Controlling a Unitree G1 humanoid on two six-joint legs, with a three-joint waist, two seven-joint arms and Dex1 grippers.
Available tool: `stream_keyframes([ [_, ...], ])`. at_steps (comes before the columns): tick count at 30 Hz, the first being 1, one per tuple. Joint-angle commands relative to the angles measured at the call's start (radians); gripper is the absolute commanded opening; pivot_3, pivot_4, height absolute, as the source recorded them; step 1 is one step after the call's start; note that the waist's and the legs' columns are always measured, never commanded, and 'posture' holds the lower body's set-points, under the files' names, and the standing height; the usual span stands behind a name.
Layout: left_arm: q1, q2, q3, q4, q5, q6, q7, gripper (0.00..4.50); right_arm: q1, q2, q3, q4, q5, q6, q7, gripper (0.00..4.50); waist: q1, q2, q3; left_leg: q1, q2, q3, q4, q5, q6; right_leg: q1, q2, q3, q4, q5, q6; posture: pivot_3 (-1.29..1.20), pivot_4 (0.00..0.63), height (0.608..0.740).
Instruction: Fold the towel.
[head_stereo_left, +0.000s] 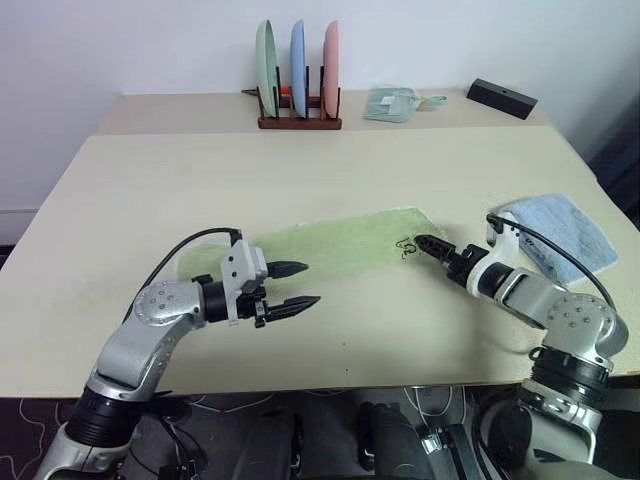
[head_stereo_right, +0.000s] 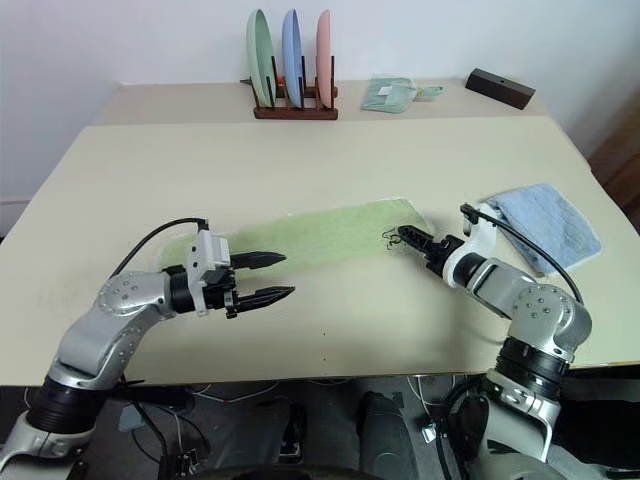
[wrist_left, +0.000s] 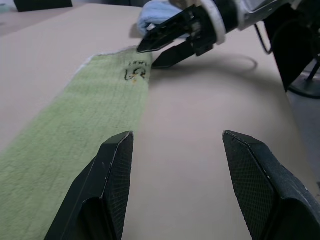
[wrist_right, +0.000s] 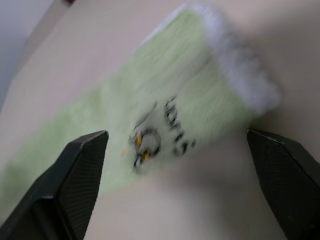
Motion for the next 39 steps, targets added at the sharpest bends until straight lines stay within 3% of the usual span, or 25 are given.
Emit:
stream_keyframes([
  [1,0.003,-0.006,0.005,-0.031,-0.004,-0.006,0.009,2.9,-0.064,0.038,-0.063,0.06,0.008,-0.04,-0.092,4.48,-0.001,0.0,0.0,0.0,0.0,0.0,0.0,0.0,0.0,0.0,0.0,0.0,0.0,0.0,0.0,0.0,0.15,0.737],
  [4,0.007,-0.017,0.019,-0.024,-0.001,-0.005,0.037,2.9,-0.099,0.048,-0.052,0.138,-0.023,-0.102,-0.121,3.68,-0.002,0.0,0.0,0.0,0.0,0.0,0.001,0.0,0.0,0.0,0.001,0.0,0.001,0.0,0.0,0.0,0.15,0.737],
  [11,0.038,-0.019,0.035,-0.025,0.01,-0.017,0.077,2.9,-0.138,0.033,-0.04,0.207,-0.026,-0.198,-0.156,0.05,-0.01,0.0,0.0,0.0,0.001,0.0,0.001,0.0,0.0,0.001,0.002,0.0,0.001,0.0,0.0,0.0,0.15,0.737],
  [23,0.027,-0.033,0.039,0.021,0.017,-0.038,0.087,2.9,0.055,-0.156,-0.178,0.008,0.08,-0.177,-0.155,0.02,0.001,0.0,0.0,0.0,0.001,0.0,0.001,-0.001,0.002,0.002,0.002,0.001,-0.002,-0.001,0.0,0.0,0.15,0.737],
  [25,0.007,-0.037,0.024,0.049,0.026,-0.05,0.071,2.9,0.081,-0.207,-0.129,-0.027,0.057,-0.203,-0.105,0.02,-0.002,0.001,0.0,0.0,0.002,0.0,0.001,-0.001,0.002,0.002,0.002,0.001,-0.002,-0.001,0.0,0.0,0.15,0.737],
  [33,-0.048,-0.053,0.005,0.11,0.043,-0.072,0.043,2.9,0.116,-0.407,0.314,-0.211,-0.166,-0.44,0.182,0.02,-0.022,0.001,0.0,0.001,0.003,-0.001,0.001,-0.001,0.002,0.001,0.004,0.001,-0.001,-0.001,0.002,0.0,0.15,0.737],
  [39,-0.038,-0.055,0.017,0.1,0.053,-0.076,0.056,2.9,0.142,-0.598,0.824,-0.342,-0.475,-0.67,0.471,0.02,-0.017,0.0,0.0,0.0,0.003,-0.001,0.002,-0.001,0.002,0.001,0.004,0.001,-0.002,-0.001,0.002,0.0,0.15,0.737],
])
